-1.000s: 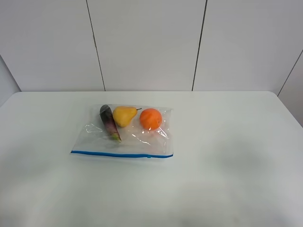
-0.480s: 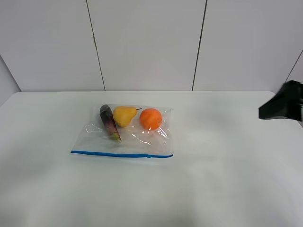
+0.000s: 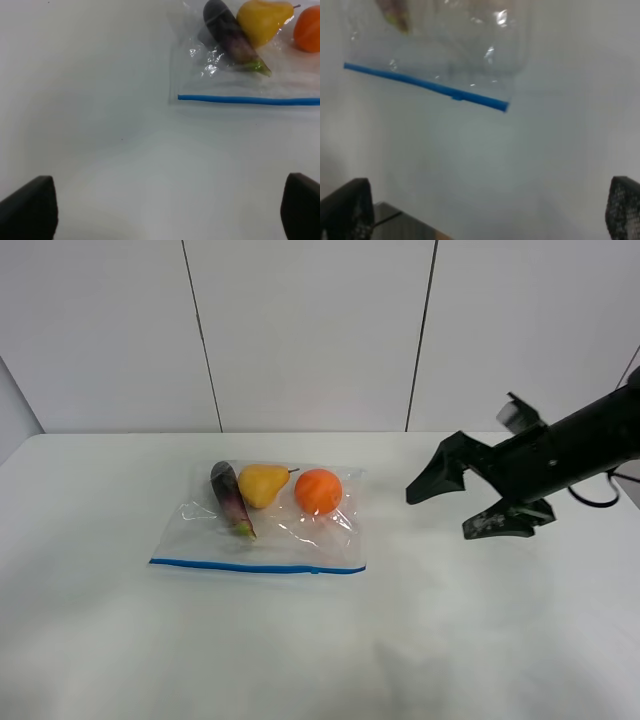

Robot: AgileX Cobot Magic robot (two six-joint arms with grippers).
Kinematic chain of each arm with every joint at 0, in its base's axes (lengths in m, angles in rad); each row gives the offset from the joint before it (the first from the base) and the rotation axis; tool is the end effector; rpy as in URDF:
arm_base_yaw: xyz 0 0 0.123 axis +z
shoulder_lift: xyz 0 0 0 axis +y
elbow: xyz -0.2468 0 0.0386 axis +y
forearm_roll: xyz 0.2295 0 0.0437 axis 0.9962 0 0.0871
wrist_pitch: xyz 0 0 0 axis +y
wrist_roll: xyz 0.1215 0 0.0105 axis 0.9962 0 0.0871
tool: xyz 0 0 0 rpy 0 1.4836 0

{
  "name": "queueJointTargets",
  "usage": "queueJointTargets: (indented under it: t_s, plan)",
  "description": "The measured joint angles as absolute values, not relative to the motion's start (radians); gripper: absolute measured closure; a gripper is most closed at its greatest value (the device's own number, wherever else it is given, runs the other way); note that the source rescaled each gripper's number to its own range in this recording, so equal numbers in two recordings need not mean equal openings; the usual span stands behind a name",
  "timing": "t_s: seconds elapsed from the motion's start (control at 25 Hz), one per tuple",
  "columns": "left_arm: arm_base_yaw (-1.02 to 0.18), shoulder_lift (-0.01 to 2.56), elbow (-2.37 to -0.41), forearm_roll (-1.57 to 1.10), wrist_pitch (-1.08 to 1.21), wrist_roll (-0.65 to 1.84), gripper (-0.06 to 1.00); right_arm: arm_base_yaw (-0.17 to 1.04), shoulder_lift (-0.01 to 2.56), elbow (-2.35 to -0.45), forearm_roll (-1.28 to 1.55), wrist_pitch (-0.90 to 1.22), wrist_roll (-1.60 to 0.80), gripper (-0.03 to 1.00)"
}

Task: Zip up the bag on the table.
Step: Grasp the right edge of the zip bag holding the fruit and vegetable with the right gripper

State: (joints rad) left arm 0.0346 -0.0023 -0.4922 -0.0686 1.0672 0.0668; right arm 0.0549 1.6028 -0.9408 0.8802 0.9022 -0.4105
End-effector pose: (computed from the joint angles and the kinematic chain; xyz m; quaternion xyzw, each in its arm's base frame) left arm 0.0423 -0.0059 0.2516 0.0151 0.8557 -0.0081 0.5172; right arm 0.2801 0.0893 0.1696 0.0330 0.9366 0.3334 0.1030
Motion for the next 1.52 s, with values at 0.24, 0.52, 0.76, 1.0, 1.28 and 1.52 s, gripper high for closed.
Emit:
queueJointTargets:
  t_s: [0.24, 0.52, 0.76, 1.0, 1.28, 1.52]
  plan:
    - [0.035, -0.002, -0.492, -0.069, 1.067, 0.067, -0.06, 0.161, 1.782, -0.941, 1.013, 0.804, -0.478, -0.03]
    - [0.035, -0.002, -0.492, -0.069, 1.067, 0.067, -0.06, 0.166, 1.911, -0.942, 1.148, 0.762, -0.582, -0.01]
    - [0.035, -0.002, -0.492, -0.069, 1.067, 0.067, -0.06, 0.175, 1.994, -0.943, 1.327, 0.761, -0.676, 0.01]
    - [0.035, -0.002, -0.492, -0.069, 1.067, 0.067, -0.06, 0.236, 2.053, -0.943, 1.424, 0.75, -0.732, 0.03]
    - [0.035, -0.002, -0.492, -0.069, 1.067, 0.067, -0.06, 0.278, 2.067, -0.943, 1.454, 0.688, -0.742, 0.29]
    - [0.035, -0.002, -0.492, -0.069, 1.067, 0.067, -0.06, 0.278, 2.067, -0.943, 1.455, 0.676, -0.744, 0.37]
